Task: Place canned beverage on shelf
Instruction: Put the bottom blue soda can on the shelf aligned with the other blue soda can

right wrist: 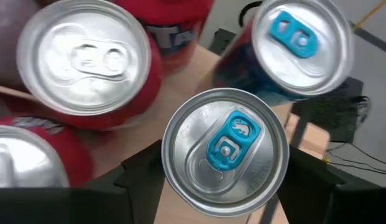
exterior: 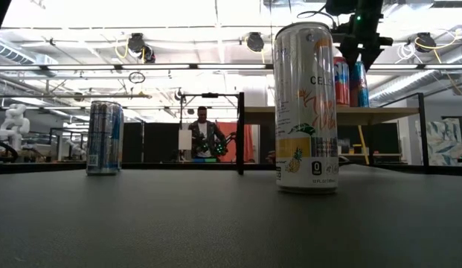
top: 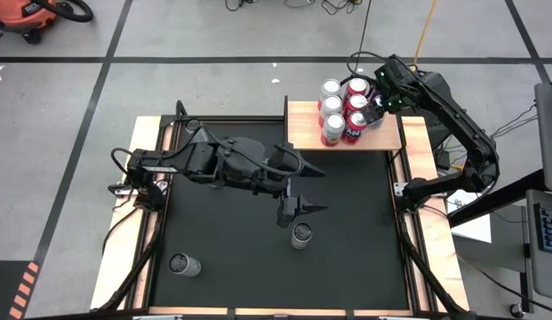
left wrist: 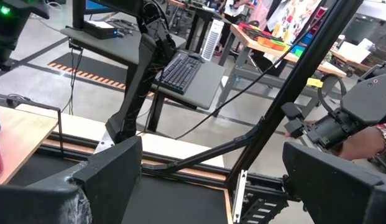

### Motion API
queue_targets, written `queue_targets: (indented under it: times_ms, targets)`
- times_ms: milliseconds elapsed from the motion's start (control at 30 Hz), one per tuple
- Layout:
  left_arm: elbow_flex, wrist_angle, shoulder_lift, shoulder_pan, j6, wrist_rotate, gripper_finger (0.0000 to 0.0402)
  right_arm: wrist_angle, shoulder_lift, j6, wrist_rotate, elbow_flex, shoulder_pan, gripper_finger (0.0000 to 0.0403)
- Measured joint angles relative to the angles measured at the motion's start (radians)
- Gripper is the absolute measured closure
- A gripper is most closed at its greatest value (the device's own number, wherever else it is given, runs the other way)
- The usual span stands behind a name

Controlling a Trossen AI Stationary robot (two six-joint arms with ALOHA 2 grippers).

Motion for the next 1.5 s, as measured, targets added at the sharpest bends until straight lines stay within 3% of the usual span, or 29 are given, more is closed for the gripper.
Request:
queue_targets:
  times_ms: [700,1100,1500]
  targets:
    - [0.000,0.001,0.000,0.012,0.000,0.000,0.0011,0.008,0.000,-0.001,0.003,-0.002,-0.001,0.0154]
    - [0.000,0.001,0.000,0.012,-0.001,0.000,0.0011,0.016,0.000,0.011,0.032,-0.002,-0.002,0.0086]
    - [0.000,0.001,0.000,0.012,-0.002,-0.009,0.0011,0.061,-0.006,0.008,0.038,0.009,-0.002,0.0076]
